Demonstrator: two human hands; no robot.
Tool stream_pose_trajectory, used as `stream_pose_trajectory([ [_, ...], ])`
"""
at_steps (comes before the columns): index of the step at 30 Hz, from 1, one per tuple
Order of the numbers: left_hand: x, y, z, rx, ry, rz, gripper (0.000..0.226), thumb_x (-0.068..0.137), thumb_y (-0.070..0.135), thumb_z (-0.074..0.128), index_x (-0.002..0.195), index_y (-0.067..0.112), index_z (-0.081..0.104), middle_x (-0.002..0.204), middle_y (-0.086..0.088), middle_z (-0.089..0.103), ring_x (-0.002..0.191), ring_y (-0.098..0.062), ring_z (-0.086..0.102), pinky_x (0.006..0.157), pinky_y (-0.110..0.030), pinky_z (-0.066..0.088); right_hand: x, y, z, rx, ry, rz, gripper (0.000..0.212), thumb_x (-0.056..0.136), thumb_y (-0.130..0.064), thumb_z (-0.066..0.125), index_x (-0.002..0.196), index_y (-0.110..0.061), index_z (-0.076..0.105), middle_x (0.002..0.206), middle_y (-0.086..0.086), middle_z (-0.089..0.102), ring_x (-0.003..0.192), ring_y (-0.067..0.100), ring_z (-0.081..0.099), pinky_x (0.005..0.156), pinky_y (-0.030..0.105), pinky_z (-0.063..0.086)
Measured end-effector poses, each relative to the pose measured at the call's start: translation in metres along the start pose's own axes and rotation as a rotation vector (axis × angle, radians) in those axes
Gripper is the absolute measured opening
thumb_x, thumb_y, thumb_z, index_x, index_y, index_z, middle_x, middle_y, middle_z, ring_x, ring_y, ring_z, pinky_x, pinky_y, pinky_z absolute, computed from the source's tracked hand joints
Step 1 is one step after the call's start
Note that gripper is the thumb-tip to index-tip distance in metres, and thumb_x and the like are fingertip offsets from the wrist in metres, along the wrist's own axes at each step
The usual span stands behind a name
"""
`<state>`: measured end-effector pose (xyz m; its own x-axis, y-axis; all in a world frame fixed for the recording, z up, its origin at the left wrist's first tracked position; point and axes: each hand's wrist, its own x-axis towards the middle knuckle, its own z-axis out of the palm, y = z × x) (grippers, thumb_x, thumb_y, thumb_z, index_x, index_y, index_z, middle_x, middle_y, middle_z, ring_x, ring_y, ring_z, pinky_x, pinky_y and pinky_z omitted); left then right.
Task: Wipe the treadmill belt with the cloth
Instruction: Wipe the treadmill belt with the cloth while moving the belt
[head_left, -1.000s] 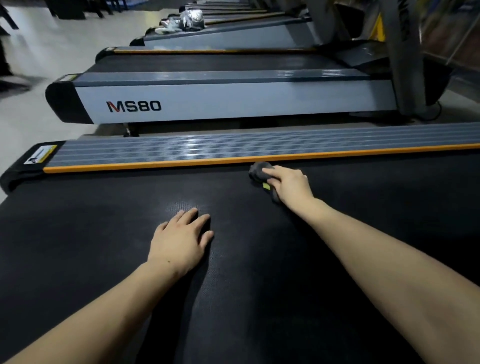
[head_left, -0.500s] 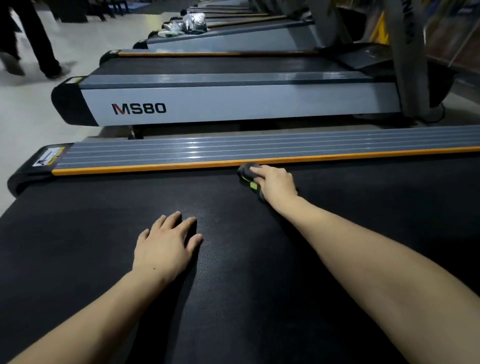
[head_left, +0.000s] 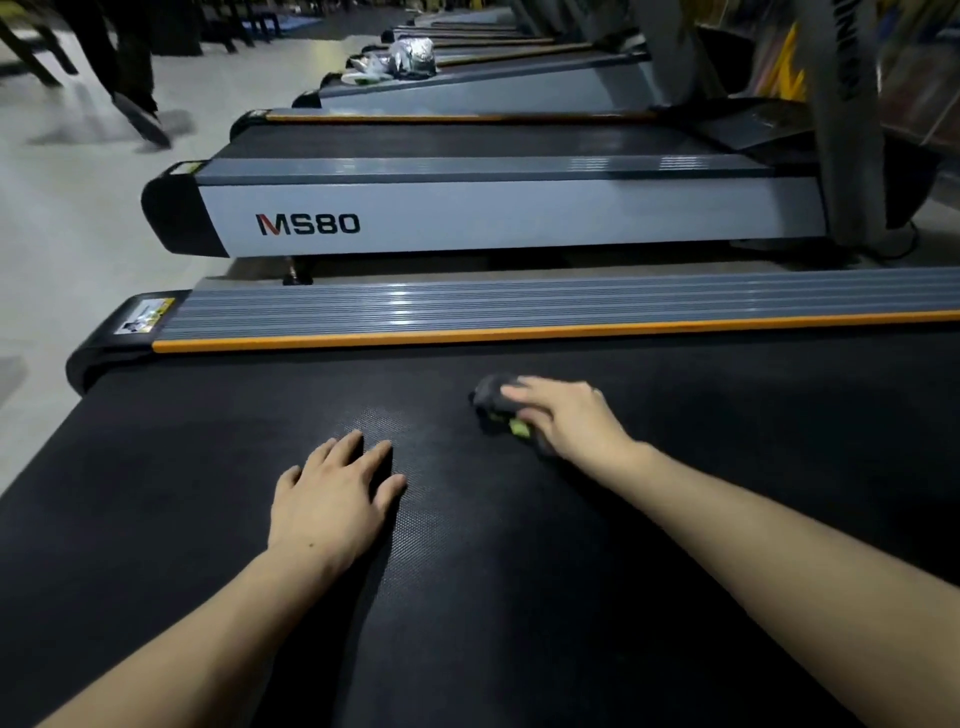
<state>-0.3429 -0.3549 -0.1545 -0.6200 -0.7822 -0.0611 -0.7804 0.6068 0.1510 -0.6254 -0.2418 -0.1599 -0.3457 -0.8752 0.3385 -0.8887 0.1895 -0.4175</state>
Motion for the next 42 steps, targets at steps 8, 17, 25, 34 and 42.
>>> stream_pose_trajectory([
  [8,-0.003,-0.002,0.004,-0.028,0.007,-0.018,0.055,0.098,0.066,0.028,0.150,0.048,0.031,0.166,0.011,0.020,0.154,-0.015,0.012,0.122,-0.048,0.016,-0.011,-0.030,0.023,-0.041,0.124,0.028,0.033,0.086,-0.021,0.071,0.117,-0.030,0.072,0.124,0.002,0.069,0.111,0.025,0.067,0.090,0.042,0.056],
  [17,0.004,-0.040,-0.008,-0.017,-0.050,-0.050,0.064,0.094,0.072,0.030,0.153,0.048,0.025,0.167,0.011,0.016,0.154,-0.015,0.009,0.122,-0.050,0.019,0.010,-0.052,0.031,-0.060,-0.056,0.009,0.047,0.091,-0.027,0.064,0.137,-0.031,0.056,0.136,-0.004,0.061,0.125,0.022,0.057,0.100,0.038,0.048],
  [25,0.009,-0.044,-0.013,-0.018,-0.100,-0.027,0.060,0.095,0.071,0.027,0.152,0.050,0.024,0.167,0.012,0.012,0.155,-0.013,0.006,0.121,-0.048,0.017,0.041,-0.074,0.042,-0.032,-0.021,0.255,0.039,0.094,-0.028,0.062,0.132,-0.034,0.059,0.130,-0.003,0.065,0.116,0.028,0.060,0.098,0.039,0.047],
  [34,0.007,-0.058,-0.006,-0.001,-0.043,-0.019,0.057,0.096,0.068,0.031,0.150,0.049,0.030,0.166,0.012,0.020,0.154,-0.018,0.014,0.119,-0.052,0.023,-0.002,-0.093,0.048,0.028,-0.030,0.036,0.041,0.086,-0.029,0.072,0.125,-0.037,0.065,0.123,-0.008,0.069,0.113,0.019,0.064,0.094,0.037,0.052],
  [42,0.011,-0.061,-0.003,-0.032,-0.052,-0.047,0.056,0.099,0.066,0.027,0.152,0.051,0.022,0.167,0.014,0.012,0.155,-0.015,0.004,0.123,-0.051,0.013,0.093,-0.105,0.077,-0.076,-0.006,0.276,0.036,0.097,-0.031,0.058,0.132,-0.037,0.058,0.124,0.001,0.067,0.114,0.031,0.060,0.095,0.040,0.049],
])
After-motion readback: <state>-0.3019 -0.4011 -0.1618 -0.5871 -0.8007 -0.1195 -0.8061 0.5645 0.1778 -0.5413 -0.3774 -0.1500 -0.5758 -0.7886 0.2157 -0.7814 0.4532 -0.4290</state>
